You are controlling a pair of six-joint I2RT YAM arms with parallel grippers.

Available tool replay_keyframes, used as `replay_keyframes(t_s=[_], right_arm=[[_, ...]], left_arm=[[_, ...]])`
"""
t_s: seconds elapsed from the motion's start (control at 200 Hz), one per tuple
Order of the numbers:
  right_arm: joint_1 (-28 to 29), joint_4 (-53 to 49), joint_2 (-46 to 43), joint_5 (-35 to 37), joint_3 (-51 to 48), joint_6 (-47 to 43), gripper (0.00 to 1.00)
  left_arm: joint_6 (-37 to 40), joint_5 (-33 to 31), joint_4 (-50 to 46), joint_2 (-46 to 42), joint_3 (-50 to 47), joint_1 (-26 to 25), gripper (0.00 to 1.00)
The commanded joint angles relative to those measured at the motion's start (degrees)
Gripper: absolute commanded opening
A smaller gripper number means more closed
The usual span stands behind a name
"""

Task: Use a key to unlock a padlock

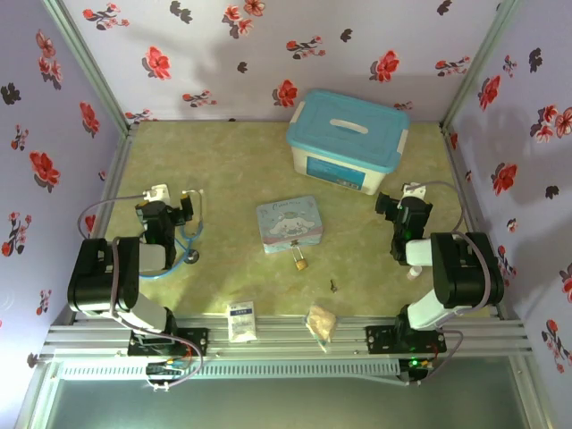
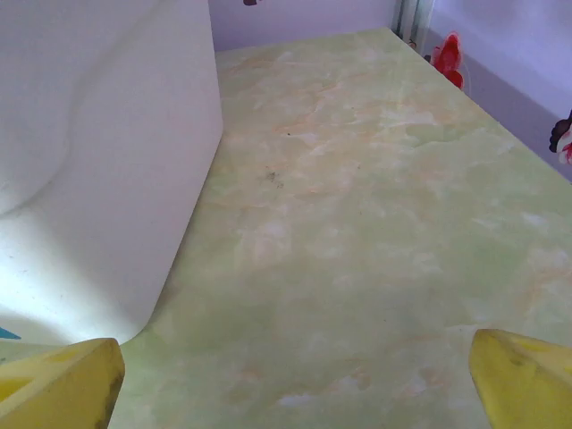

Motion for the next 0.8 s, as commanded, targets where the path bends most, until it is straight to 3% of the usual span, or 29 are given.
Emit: replay_keyframes(t_s=[0.0,0.795], right_arm=[[0.41,1.68,0.35,1.26,-0.06,-0.25,0.99],[0.32,1.5,0.33,0.83,-0.03,-0.16,0.99]], left_arm=[[1.64,0.59,0.51,0.46,1.11,-0.13,1.0],[1.64,0.61,0.55,0.51,1.16,-0.22,0.99]])
